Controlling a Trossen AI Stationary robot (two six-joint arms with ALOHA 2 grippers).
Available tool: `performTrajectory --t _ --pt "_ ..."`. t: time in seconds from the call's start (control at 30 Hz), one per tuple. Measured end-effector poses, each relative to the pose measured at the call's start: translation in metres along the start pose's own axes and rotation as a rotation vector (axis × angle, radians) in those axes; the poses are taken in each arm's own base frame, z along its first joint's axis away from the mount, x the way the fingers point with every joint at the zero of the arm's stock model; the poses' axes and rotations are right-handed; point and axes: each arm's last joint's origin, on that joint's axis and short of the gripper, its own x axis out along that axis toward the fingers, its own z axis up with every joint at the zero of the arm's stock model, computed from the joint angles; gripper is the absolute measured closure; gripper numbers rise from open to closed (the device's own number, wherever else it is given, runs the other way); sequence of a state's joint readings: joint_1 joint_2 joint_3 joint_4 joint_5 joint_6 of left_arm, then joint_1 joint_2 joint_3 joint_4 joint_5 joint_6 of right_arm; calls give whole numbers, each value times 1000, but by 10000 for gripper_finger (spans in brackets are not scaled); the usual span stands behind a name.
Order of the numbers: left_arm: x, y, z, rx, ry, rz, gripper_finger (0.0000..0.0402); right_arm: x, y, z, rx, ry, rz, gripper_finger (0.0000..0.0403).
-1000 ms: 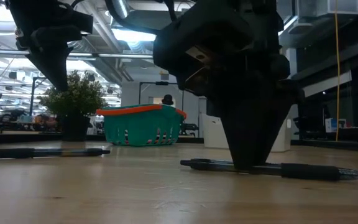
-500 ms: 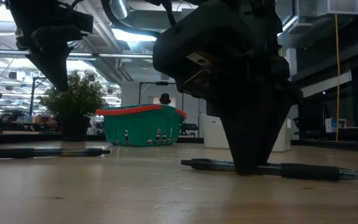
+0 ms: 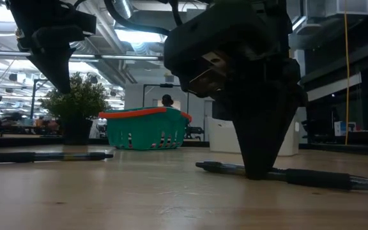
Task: Sort pens & pencils
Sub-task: Put the bottom black pen into the white bin
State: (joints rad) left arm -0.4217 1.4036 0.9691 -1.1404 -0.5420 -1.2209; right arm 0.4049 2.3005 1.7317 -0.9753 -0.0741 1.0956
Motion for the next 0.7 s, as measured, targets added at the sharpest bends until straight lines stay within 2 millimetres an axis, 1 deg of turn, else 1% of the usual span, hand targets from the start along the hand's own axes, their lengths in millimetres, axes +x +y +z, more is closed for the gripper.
performTrajectory --t 0.1,0.23,0.33,0.43,0.53,0.7 --pt "0 0 0 0 0 0 359 -1 0 0 -13 1 -3 376" --pt "0 0 0 -1 0 -1 359 -7 3 1 -42 -11 -20 376" --pt "0 0 0 -1 0 -1 359 -18 6 2 -58 -34 -49 376" --pt "0 0 0 -1 0 -1 359 -27 3 2 -57 -43 -136 376" --pt "0 0 0 -1 0 -1 359 -44 2 3 -54 -61 -174 376" --pt "0 0 0 -1 0 -2 359 -61 -1 2 -57 -70 -240 376"
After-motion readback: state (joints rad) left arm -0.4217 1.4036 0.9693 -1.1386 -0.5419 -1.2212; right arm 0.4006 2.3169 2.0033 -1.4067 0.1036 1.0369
